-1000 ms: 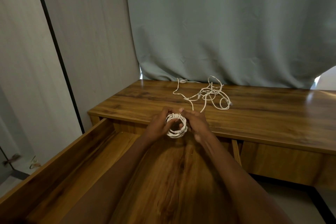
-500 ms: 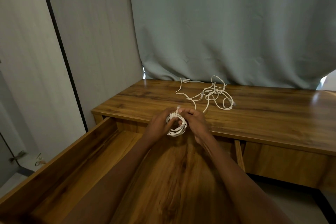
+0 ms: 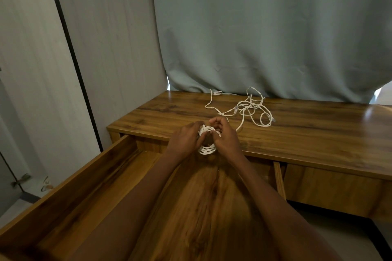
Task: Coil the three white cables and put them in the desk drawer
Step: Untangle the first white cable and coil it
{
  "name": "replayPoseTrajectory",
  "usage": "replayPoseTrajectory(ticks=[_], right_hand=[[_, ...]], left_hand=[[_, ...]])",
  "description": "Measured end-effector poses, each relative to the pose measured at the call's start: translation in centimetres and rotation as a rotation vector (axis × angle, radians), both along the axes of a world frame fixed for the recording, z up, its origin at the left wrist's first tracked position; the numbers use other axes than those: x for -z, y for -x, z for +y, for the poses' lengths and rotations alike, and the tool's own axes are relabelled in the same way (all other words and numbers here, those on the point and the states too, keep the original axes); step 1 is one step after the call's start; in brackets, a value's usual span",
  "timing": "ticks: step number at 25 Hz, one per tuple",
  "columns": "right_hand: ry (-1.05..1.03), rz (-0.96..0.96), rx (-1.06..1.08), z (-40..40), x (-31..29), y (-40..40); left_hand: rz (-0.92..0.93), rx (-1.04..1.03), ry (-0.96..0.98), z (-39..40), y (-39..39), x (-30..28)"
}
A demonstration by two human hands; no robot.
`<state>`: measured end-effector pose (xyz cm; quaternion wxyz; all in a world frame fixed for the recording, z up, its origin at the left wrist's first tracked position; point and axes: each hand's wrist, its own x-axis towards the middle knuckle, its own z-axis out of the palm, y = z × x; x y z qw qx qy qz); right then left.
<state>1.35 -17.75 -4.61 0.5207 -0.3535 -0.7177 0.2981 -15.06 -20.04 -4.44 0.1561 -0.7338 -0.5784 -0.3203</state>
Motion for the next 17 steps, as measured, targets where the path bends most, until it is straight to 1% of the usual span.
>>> replayPoseTrajectory(ticks=[2,4,6,8,10,11,12,13,15,17], right_hand=[[-0.043,-0.005,0.011,0.3,-0.1,-0.4],[-0.065,0.026,0.007,0.5,-0.1,-0.5],[-0.085,0.071,0.01,0.5,-0.3,-0.6],[-0.102,0.103,0.005,0.4,-0.4,-0.7],[-0.12,0.109,-0.004,0.2,-0.5,-0.7],[-0.131,0.105,-0.007,0.2,-0.5,-0.7],[-0.145,0.101,-0.011,0.3,-0.4,-0.7],[-0.153,0.095,-0.015,0.3,-0.3,-0.9],[-0.153,0.078,-0.026,0.7,0.0,-1.3],[-0.117,0.083,-0.039,1.2,0.3,-1.5]], left_hand=[[-0.096,0.033,0.077,0.4,-0.7,-0.4],[-0.293,0.093,0.209,0.2,-1.4,-1.2],[-0.575,0.153,0.38,-0.2,-1.6,-2.2],[-0.909,0.234,0.537,-1.0,-1.9,-3.1],[-1.231,0.35,0.692,-1.6,-2.1,-3.3],[-1.345,0.424,0.755,-1.8,-2.1,-3.2],[-1.395,0.484,0.792,-1.8,-2.0,-2.9],[-1.392,0.505,0.806,-1.7,-1.9,-2.7],[-1.286,0.448,0.778,-1.2,-1.6,-2.1],[-1.155,0.349,0.701,-0.6,-1.5,-2.0]])
